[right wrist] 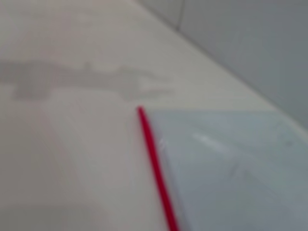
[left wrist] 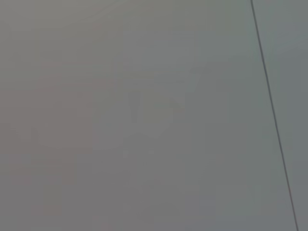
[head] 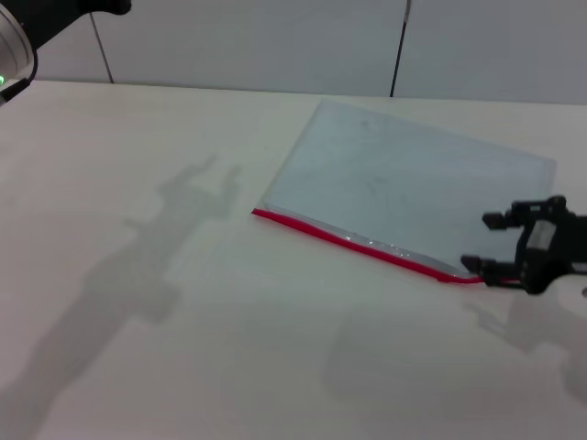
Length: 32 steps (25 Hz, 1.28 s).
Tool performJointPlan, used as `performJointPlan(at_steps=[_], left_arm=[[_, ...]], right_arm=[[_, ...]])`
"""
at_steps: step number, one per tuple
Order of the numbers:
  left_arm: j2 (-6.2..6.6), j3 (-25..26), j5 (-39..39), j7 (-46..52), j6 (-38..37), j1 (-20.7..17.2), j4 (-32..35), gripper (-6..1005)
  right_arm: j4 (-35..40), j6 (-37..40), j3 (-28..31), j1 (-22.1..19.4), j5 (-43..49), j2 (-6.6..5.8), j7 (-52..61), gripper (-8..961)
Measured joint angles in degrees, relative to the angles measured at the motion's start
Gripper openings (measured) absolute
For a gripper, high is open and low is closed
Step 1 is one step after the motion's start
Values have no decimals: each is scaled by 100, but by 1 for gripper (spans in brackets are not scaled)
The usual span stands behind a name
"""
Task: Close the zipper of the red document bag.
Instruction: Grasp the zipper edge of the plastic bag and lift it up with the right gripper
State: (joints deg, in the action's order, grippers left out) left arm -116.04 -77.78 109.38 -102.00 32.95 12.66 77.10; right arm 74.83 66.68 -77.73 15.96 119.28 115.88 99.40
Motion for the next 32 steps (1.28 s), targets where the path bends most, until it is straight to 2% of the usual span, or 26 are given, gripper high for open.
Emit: performJointPlan(at_steps=[4,15,32], left_arm=[[-6,0,-25,8,1,6,6,399],[-1,0,-37,7,1,24,12,394],[-7,-9,-40,-24,28,23,16,382]], right_arm=[[-42,194,0,73,368,7,0,572],[-573,4,58,432,922,33,5,560],[-762,-159,3,575,1614,37,219,541]])
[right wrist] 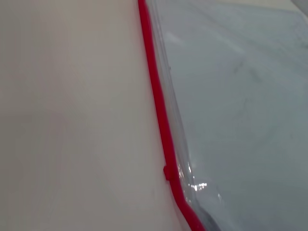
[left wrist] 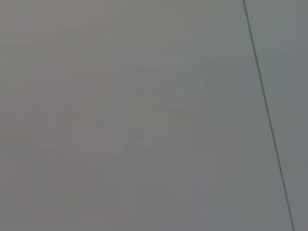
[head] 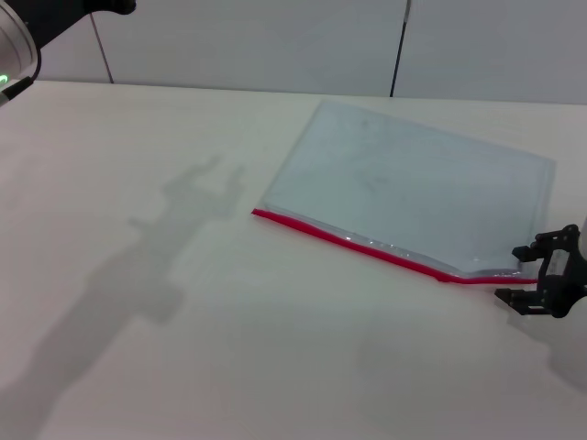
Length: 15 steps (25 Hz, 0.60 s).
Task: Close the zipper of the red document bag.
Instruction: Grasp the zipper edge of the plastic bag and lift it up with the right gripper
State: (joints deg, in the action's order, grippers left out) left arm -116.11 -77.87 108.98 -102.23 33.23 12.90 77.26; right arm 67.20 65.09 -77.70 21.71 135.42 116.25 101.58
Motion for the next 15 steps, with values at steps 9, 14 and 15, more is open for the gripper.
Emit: performJointPlan(at_steps=[9,14,15], left_arm=[[0,0,0,12,0,6,0,376],[0,0,0,-21,49,-5,51,372],[0,0,0,-23,65,-6,55,372]], right_arm=[[-13,-316,-2,24,53,3,54,530],[-18,-469,-8,35,54,3,63,525],[-27,-486,-8,39,55,3,63,524]])
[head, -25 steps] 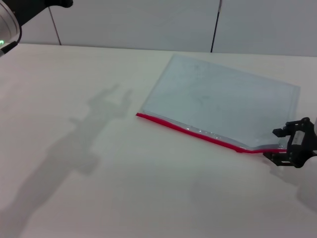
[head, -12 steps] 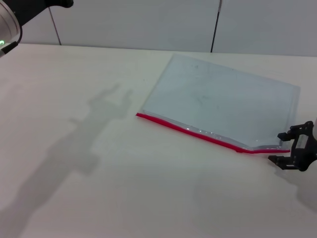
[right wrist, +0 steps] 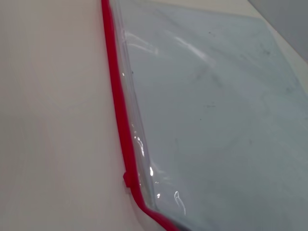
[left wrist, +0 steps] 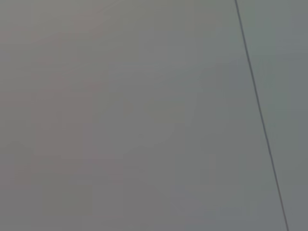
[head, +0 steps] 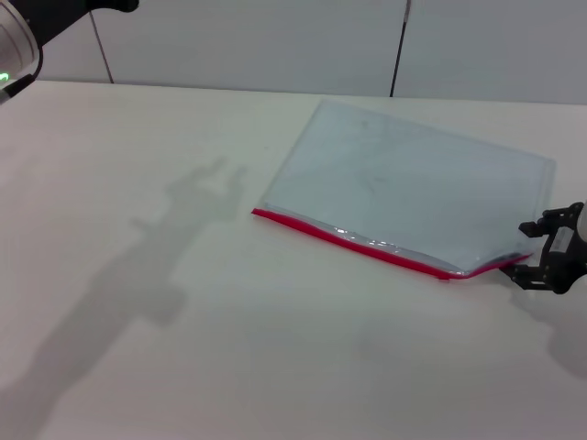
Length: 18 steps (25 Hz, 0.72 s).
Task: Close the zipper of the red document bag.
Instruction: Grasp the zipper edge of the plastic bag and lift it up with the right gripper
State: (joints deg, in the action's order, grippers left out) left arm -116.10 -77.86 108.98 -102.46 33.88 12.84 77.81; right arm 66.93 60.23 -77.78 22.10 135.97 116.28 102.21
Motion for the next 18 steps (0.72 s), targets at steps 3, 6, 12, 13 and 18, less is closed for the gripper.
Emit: performJointPlan(at_steps=[3,6,12,13,18], left_arm=[[2,0,0,-1,5,-7,5,353],[7,0,0,6,32,-19,12,326],[9,0,-1,-2,87,-12,21,337],[9,0,-1,-2,87,-12,21,338],[9,0,-4,-3,86,-11,24,344]], right_arm=[[-92,-16,0,49,0,0,0,520],[-220,-18,2,128,0,0,0,517],[-282,-21,-14,202,-1,0,-24,510],[-283,-20,-16,211,0,0,-29,509],[-302,-34,-31,262,0,-1,-35,503]])
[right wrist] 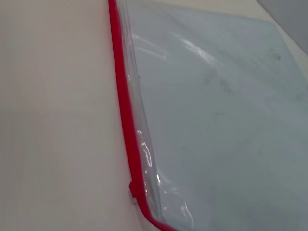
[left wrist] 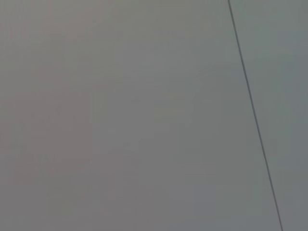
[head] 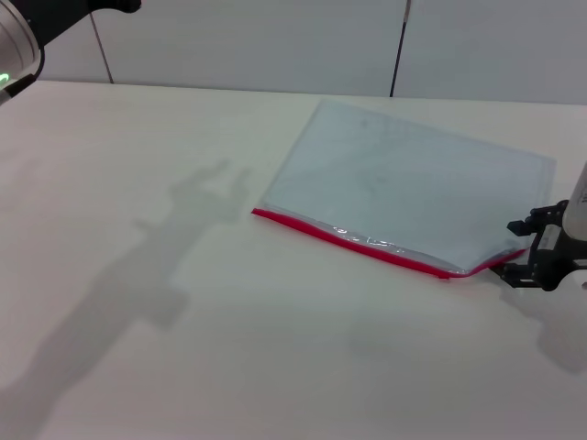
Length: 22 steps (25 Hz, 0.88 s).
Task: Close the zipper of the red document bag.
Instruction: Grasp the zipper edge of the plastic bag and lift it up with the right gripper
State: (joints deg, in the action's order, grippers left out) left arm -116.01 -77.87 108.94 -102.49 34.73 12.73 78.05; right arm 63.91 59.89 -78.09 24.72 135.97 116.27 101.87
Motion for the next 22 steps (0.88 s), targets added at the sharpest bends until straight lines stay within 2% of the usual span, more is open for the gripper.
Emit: performJointPlan(at_steps=[10,17,22], left_arm=[[0,49,-5,0,117,-4,1,355],[0,49,-5,0,121,-17,3,362],[0,53,-5,0,122,-25,28,367]], right_arm=[[-700,4,-70,457,188,-8,31,492],[-707,32,-40,491,175,-6,36,475],[-538,13,11,446,147,3,118,255]])
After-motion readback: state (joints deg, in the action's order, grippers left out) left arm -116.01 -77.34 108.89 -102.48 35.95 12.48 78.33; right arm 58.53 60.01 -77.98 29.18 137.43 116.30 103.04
